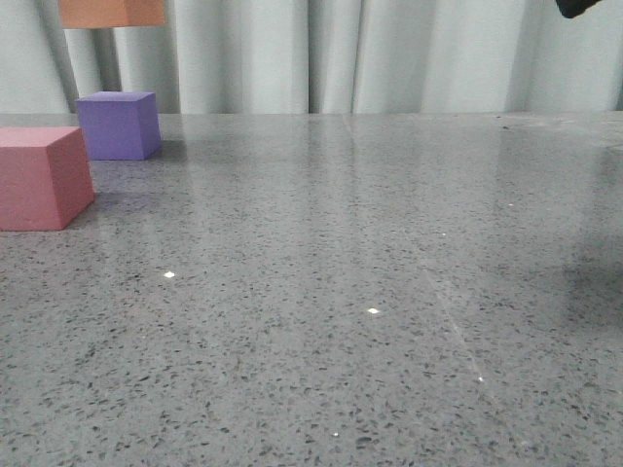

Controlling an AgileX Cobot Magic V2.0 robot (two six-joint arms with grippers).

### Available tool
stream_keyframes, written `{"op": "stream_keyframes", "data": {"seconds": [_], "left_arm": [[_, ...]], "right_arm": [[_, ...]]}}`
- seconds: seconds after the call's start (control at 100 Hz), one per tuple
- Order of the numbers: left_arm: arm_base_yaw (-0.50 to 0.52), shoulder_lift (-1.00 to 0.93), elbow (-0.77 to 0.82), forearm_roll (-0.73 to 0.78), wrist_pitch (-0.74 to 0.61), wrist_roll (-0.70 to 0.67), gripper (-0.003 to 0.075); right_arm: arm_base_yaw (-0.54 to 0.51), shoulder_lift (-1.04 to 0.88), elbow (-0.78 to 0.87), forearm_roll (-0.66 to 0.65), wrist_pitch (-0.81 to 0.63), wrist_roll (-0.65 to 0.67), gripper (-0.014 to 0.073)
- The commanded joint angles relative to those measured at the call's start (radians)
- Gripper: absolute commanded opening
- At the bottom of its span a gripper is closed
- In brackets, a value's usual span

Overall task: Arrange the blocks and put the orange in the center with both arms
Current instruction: 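Carry the orange cube to the purple cube and lower it in front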

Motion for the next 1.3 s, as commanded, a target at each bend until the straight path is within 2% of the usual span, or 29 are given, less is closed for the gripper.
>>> {"op": "stream_keyframes", "data": {"seconds": [0.0,0.26,0.55,1.29], "left_arm": [[0.000,-0.062,-0.025,0.018,-0.002,-0.057,0.0206],[0.000,-0.094,0.099,0.108,-0.005,-0.130,0.0206],[0.000,-0.145,0.286,0.111,-0.088,-0.164,0.0206],[0.004,-0.139,0.490,0.115,-0.346,-0.218,0.0206]], "right_arm": [[-0.002,-0.016,-0.024,-0.004,-0.063,-0.008,0.0569],[-0.002,-0.016,-0.024,-0.005,-0.067,-0.008,0.0569],[-0.002,-0.016,-0.024,-0.005,-0.073,-0.008,0.0569],[-0.002,-0.016,-0.024,-0.005,-0.076,-0.008,0.0569]]}}
